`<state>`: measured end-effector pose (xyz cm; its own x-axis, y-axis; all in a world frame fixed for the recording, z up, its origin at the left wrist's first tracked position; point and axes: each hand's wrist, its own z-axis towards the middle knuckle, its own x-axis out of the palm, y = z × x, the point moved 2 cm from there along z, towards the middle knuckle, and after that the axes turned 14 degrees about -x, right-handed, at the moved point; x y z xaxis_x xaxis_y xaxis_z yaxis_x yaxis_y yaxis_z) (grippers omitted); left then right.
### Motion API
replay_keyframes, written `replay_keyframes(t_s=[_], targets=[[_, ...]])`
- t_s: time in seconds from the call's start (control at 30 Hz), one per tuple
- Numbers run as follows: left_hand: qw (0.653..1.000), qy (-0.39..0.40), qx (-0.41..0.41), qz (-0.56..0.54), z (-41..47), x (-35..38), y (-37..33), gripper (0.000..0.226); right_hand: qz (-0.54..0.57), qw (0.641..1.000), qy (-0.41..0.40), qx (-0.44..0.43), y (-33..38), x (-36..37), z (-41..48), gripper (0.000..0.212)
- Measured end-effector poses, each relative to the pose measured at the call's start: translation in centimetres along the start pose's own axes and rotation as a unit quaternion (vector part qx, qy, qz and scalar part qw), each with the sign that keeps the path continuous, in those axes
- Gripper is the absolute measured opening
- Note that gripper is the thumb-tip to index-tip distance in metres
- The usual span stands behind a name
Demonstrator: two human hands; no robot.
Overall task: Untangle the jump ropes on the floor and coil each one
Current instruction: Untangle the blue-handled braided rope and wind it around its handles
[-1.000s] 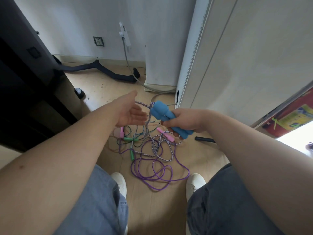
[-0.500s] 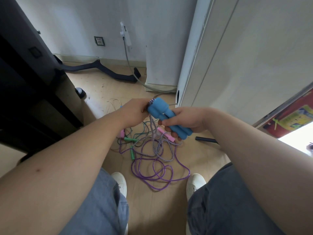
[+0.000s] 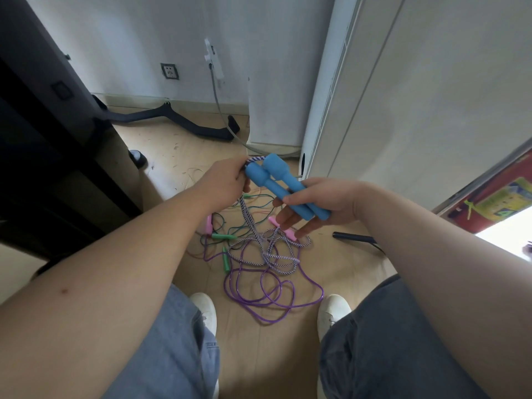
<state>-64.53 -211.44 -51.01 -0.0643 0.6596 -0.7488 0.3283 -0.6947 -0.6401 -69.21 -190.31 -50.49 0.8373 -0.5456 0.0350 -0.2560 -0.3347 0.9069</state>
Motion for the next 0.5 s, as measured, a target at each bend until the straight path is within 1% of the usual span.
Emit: replay_keyframes(t_s=[0.13, 0.23, 0.33, 0.4, 0.5], targets=[[1.000, 0.012, 0.009, 0.005, -0.1, 0.2, 0.0, 0.021, -0.002, 1.000, -0.004, 0.012, 0.1, 0.4, 0.0, 0.030], [1.000, 0.003, 0.002, 0.019, 0.0, 0.0, 0.2, 0.023, -0.010, 1.000, -0.017, 0.018, 0.3, 0.5, 0.1, 0.027], [0.999, -0.010, -0.028, 0.030, 0.1, -0.4, 0.4, 0.031, -0.015, 1.000, -0.022, 0.010, 0.8, 0.4, 0.0, 0.028], [0.998, -0.002, -0.049, 0.031, 0.3, -0.3, 0.4, 0.028, -0.006, 1.000, -0.005, 0.006, 1.1, 0.6, -0.1, 0.025], [0.993, 0.029, -0.106, 0.034, 0.4, 0.3, 0.3, 0.021, -0.009, 1.000, 0.025, -0.015, 1.6, 1.7, -0.2, 0.021]])
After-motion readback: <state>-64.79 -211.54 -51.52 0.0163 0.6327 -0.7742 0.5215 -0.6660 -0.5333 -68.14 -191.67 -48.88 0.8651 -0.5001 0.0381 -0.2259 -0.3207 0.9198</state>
